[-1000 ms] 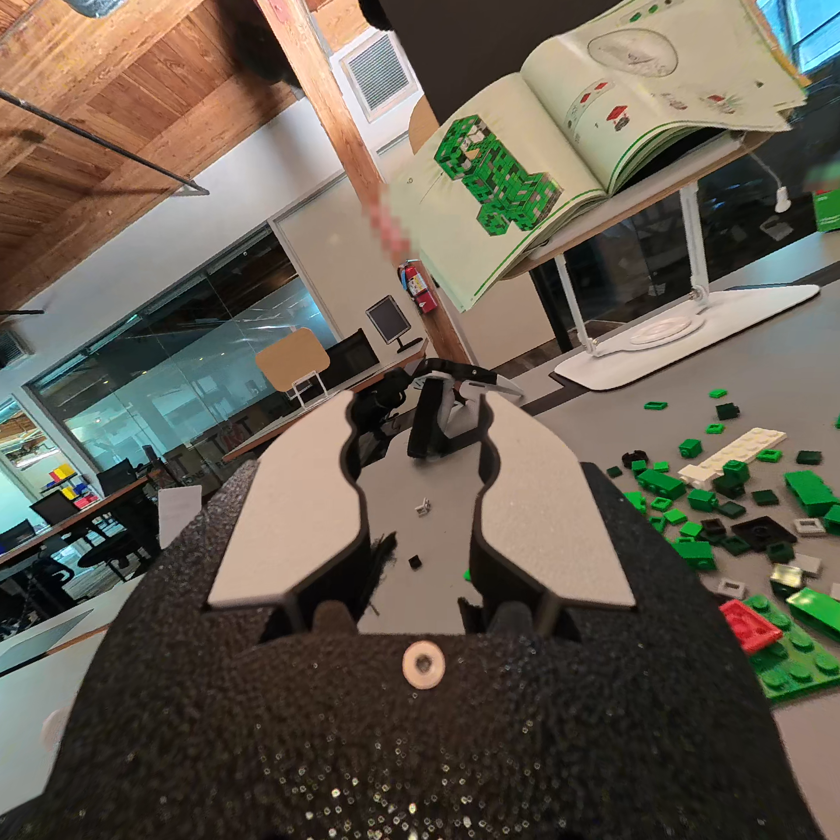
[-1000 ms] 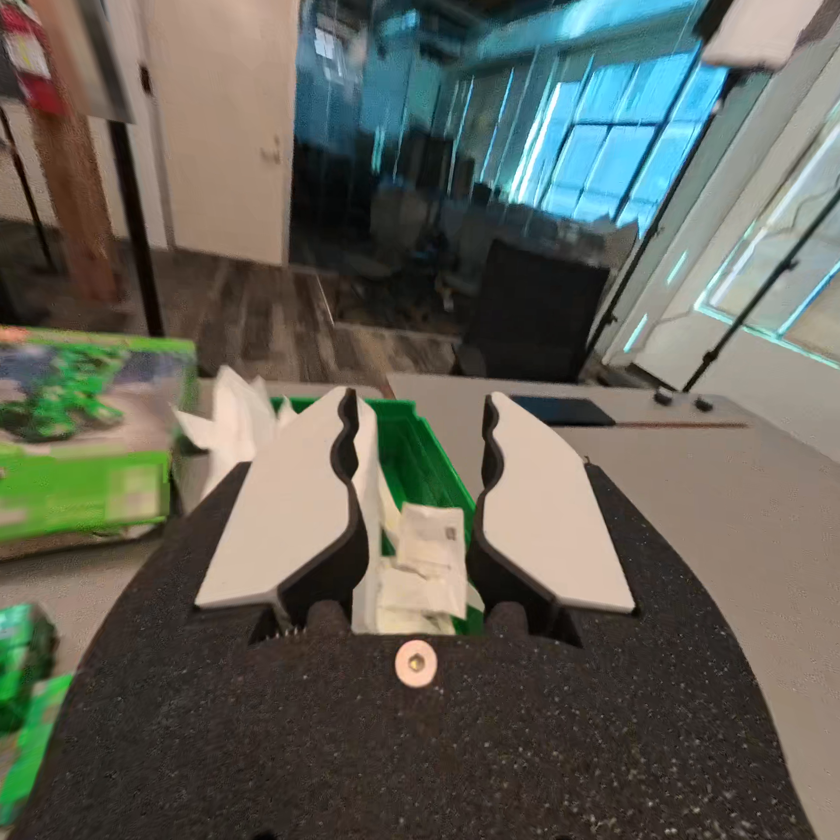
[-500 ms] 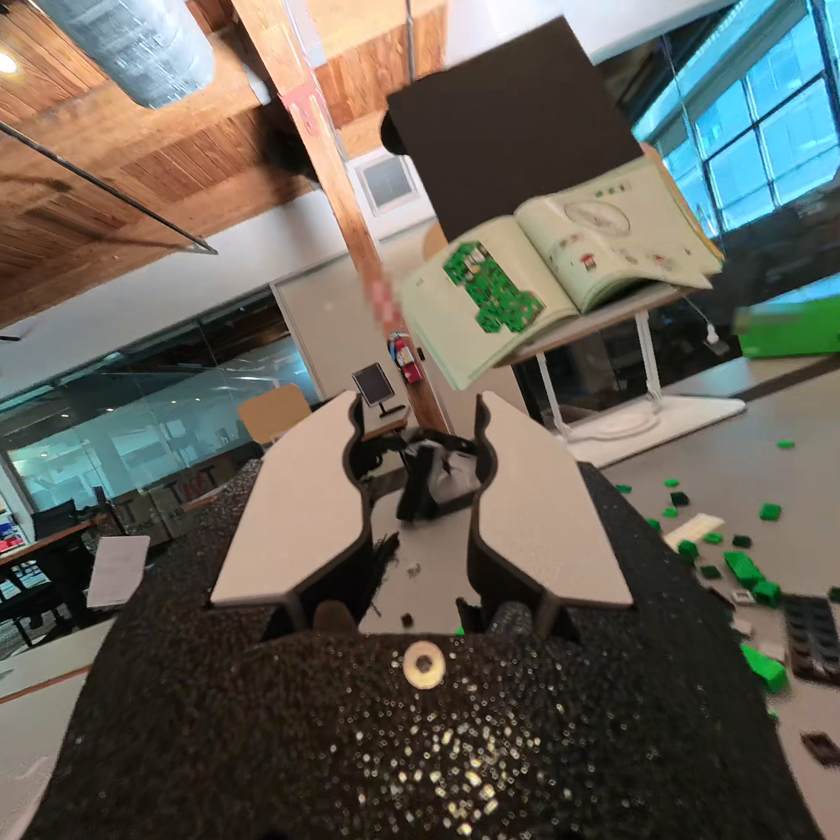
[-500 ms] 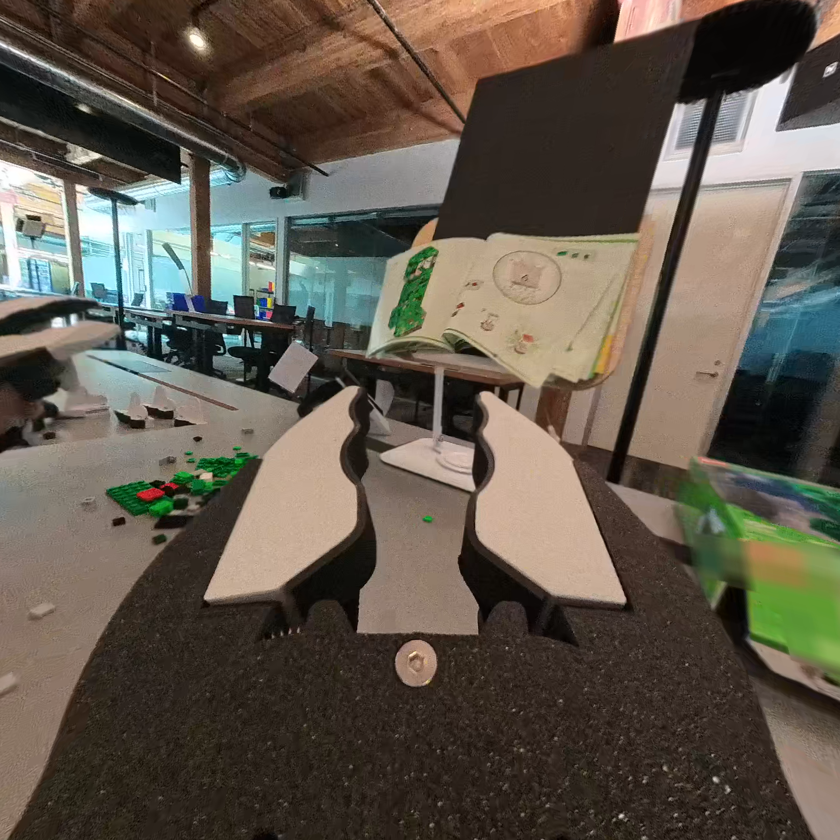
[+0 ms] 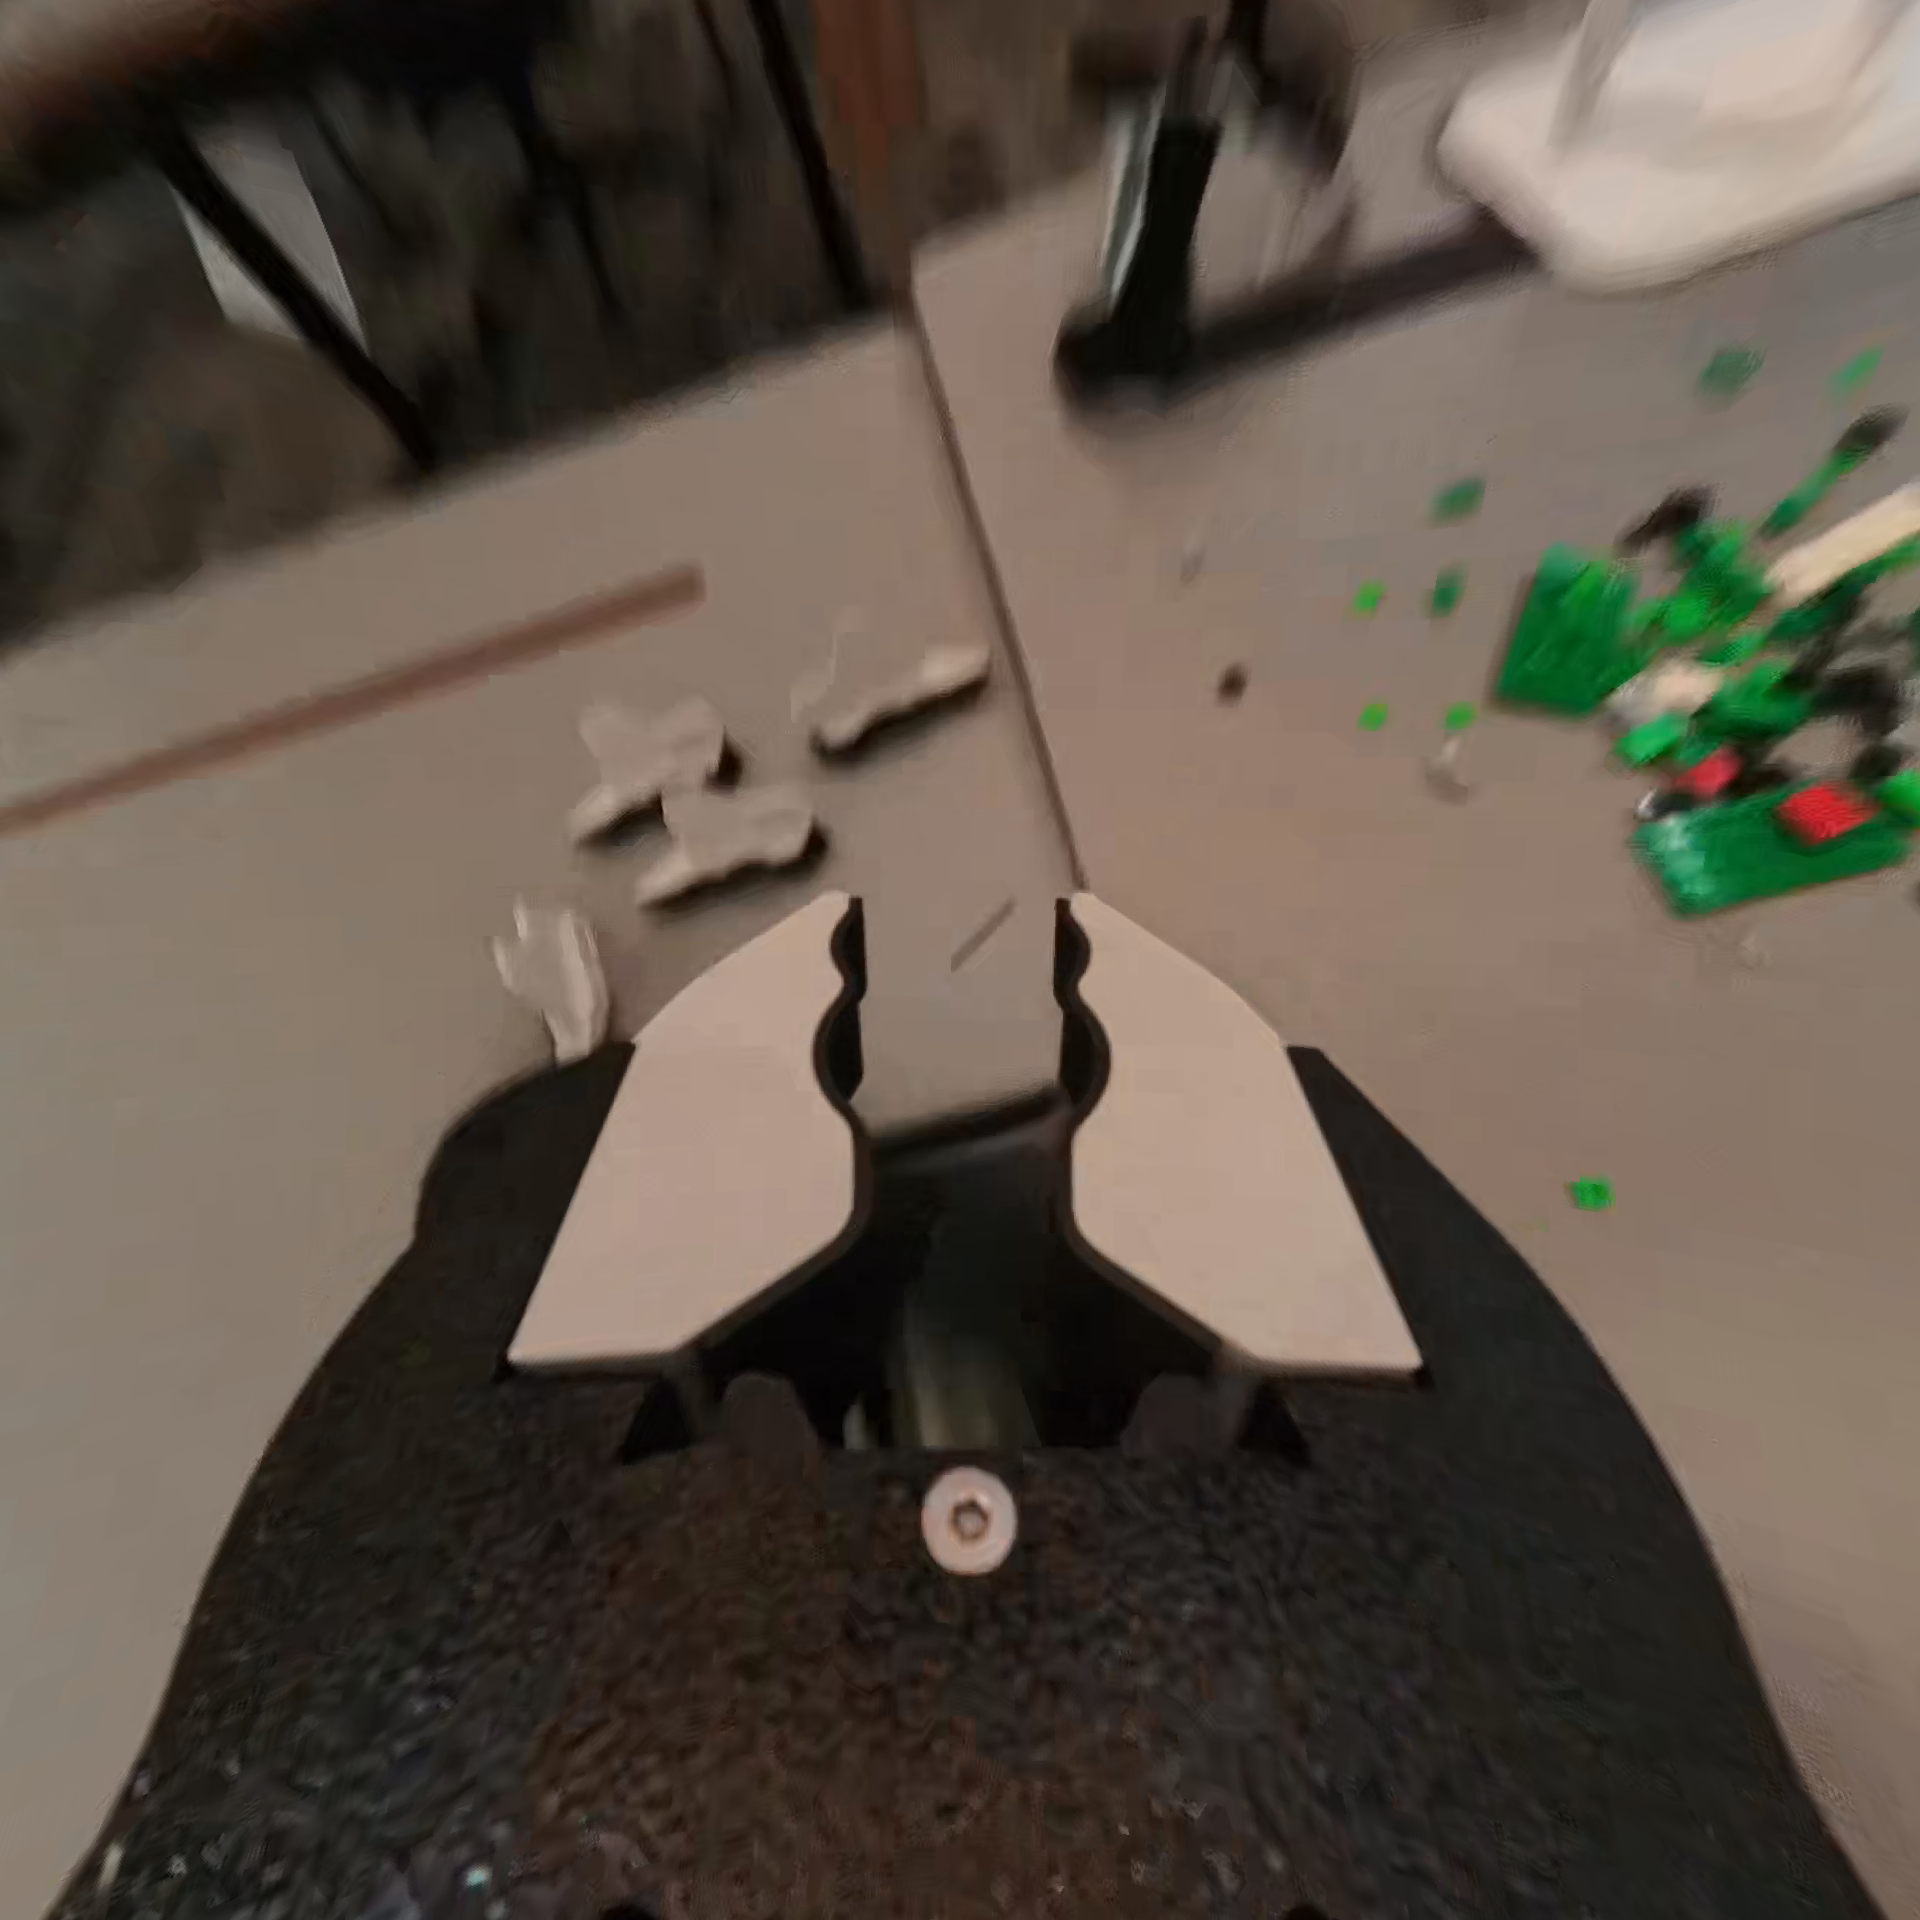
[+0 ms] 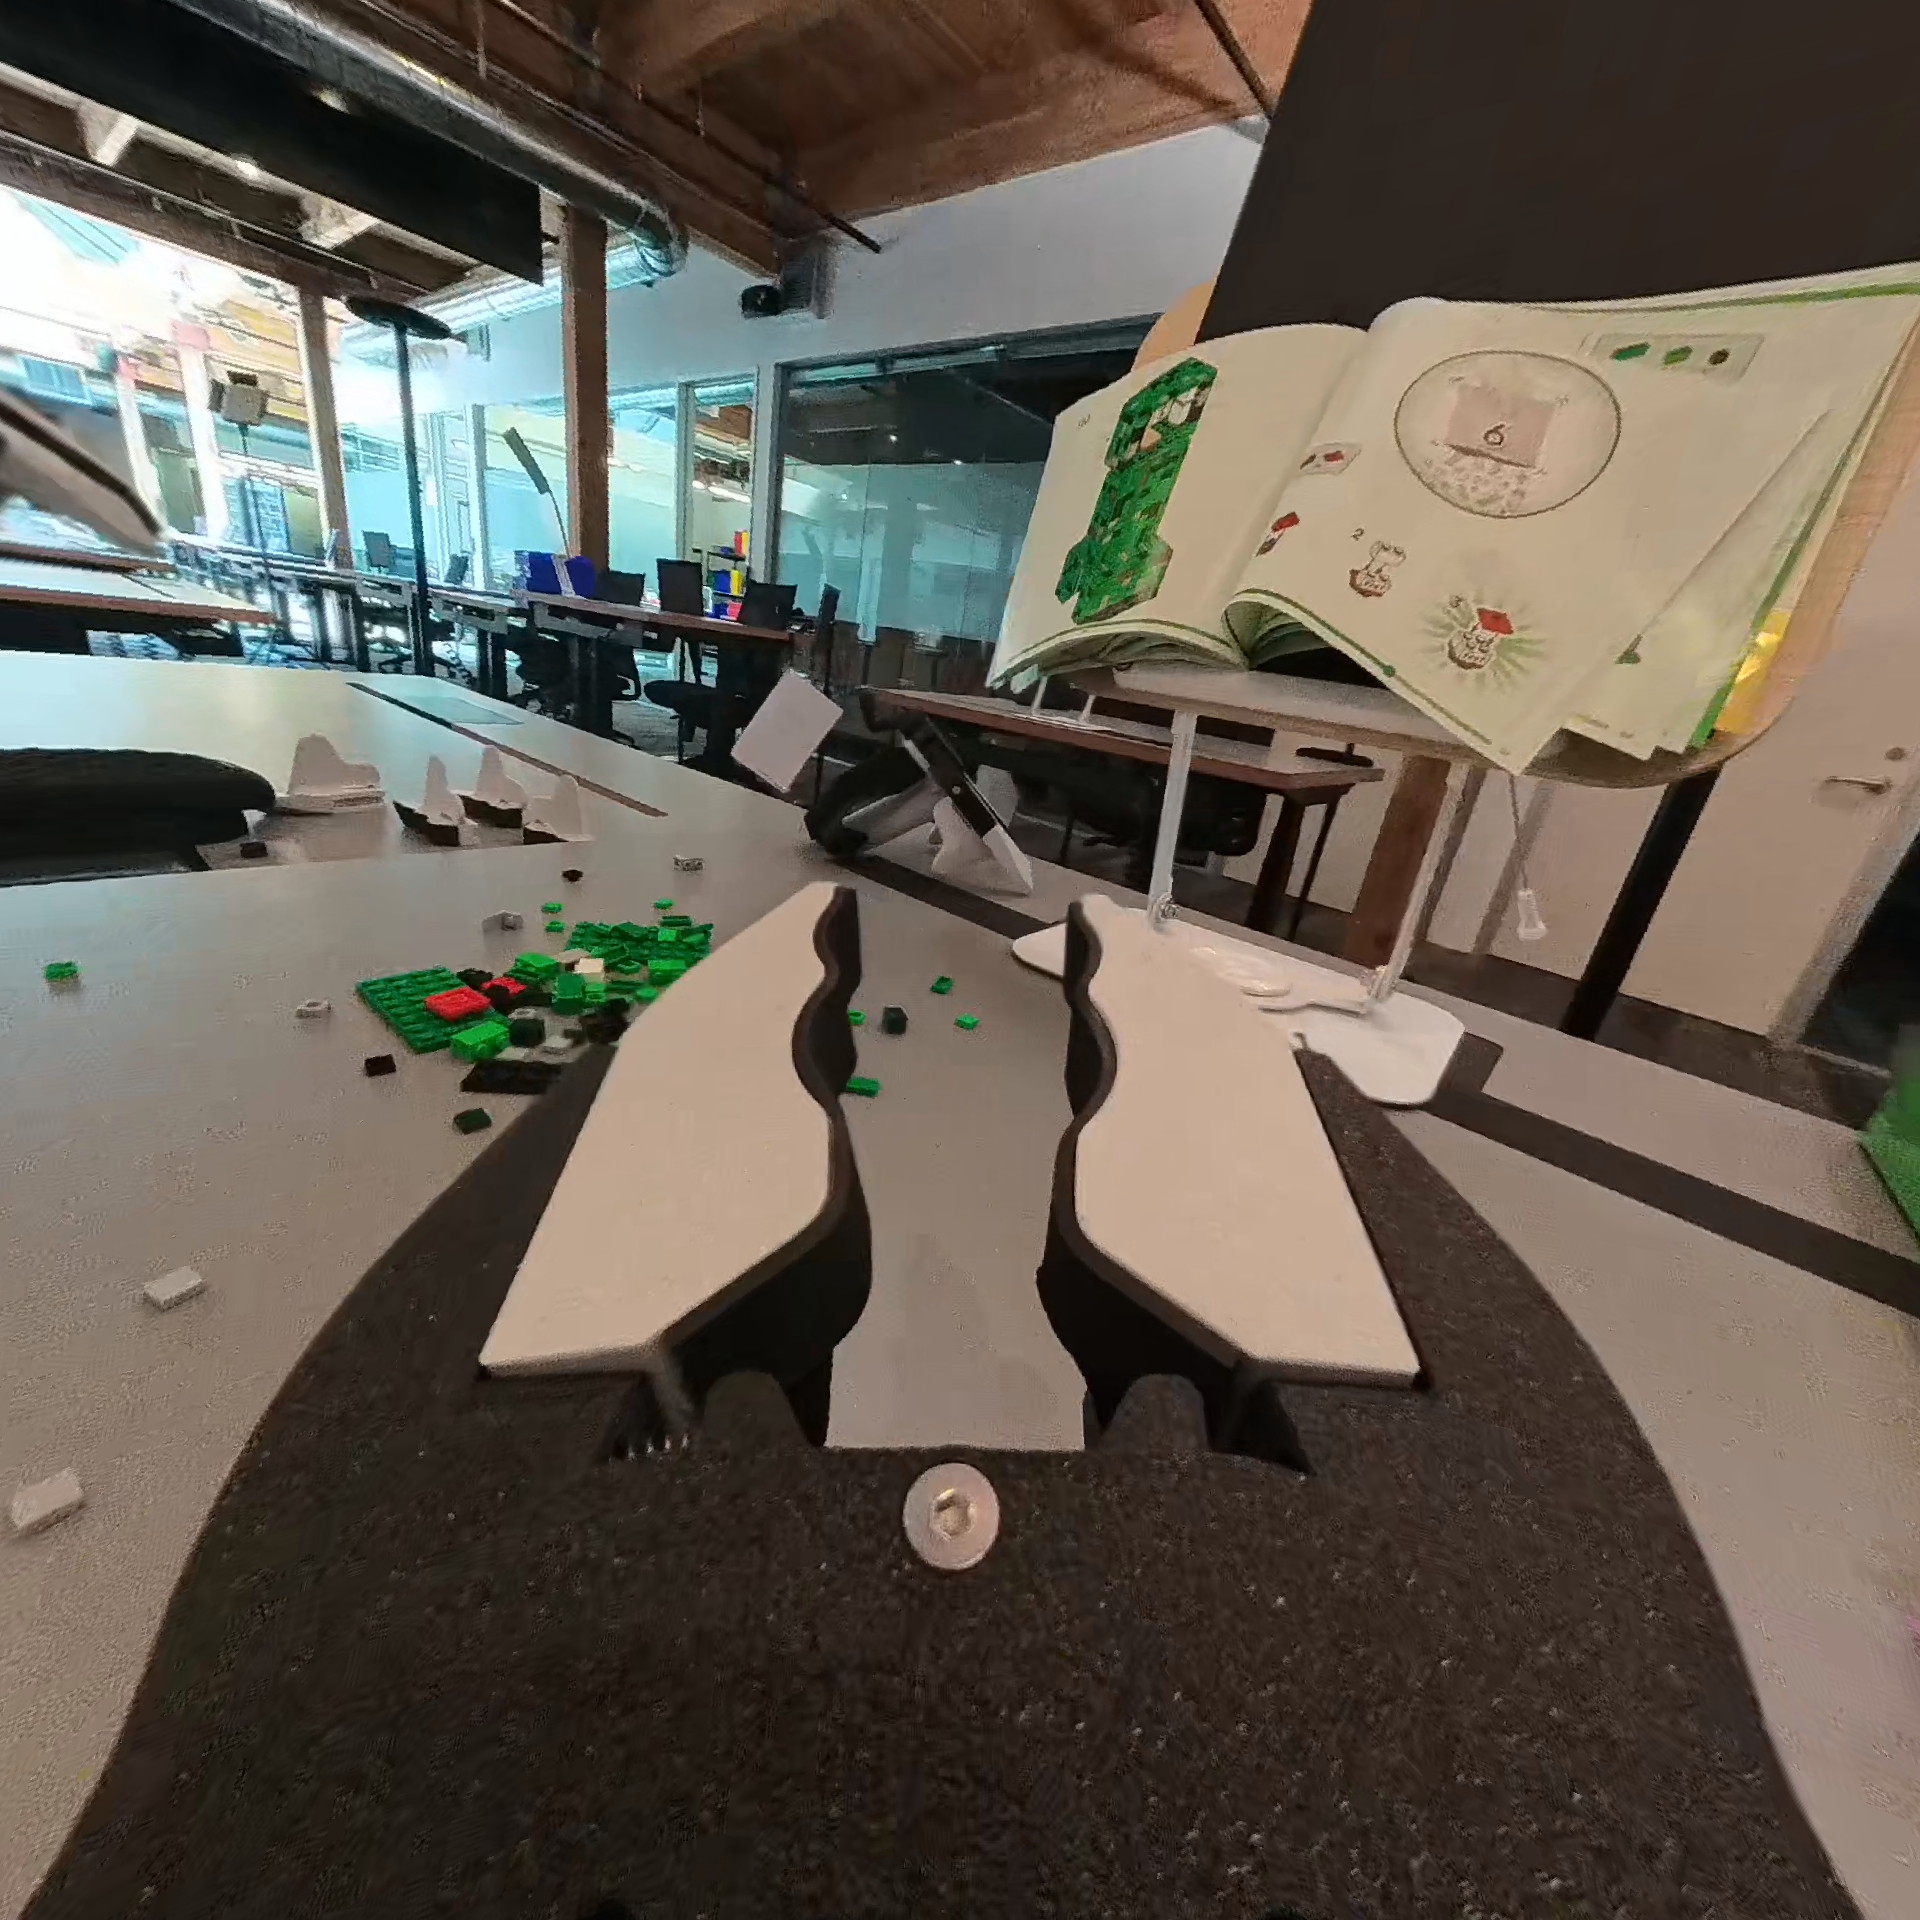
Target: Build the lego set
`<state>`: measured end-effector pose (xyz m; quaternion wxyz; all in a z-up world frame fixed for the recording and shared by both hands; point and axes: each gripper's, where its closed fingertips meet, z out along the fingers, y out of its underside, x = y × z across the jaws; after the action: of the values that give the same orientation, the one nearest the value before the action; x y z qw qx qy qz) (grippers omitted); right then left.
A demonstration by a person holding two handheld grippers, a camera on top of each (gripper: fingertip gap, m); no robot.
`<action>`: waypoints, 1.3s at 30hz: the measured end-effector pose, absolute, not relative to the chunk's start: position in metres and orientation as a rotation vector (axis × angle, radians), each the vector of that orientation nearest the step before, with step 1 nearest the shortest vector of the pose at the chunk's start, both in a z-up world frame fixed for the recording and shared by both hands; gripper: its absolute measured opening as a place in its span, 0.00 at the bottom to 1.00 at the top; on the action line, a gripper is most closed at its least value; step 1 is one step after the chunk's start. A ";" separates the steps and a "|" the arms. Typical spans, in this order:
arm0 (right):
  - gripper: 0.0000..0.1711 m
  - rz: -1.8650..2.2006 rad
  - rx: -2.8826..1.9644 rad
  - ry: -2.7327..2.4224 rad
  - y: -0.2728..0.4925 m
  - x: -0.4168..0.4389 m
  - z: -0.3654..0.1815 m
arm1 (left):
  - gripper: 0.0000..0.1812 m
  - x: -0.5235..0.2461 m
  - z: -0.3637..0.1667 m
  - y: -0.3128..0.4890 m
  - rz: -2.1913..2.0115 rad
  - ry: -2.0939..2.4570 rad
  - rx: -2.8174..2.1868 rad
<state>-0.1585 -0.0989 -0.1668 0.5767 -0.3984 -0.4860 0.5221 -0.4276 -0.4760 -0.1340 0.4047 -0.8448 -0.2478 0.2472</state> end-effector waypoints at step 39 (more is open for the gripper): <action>0.16 1.172 -0.812 -1.311 -0.127 -0.166 -0.175 | 0.04 -0.344 -0.239 -0.324 -0.146 -0.362 -2.555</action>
<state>-0.1665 -0.1272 -0.1752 0.5668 -0.3455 -0.5576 0.4985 -0.3440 -0.3244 -0.2392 0.2747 -0.9505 -0.1345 -0.0543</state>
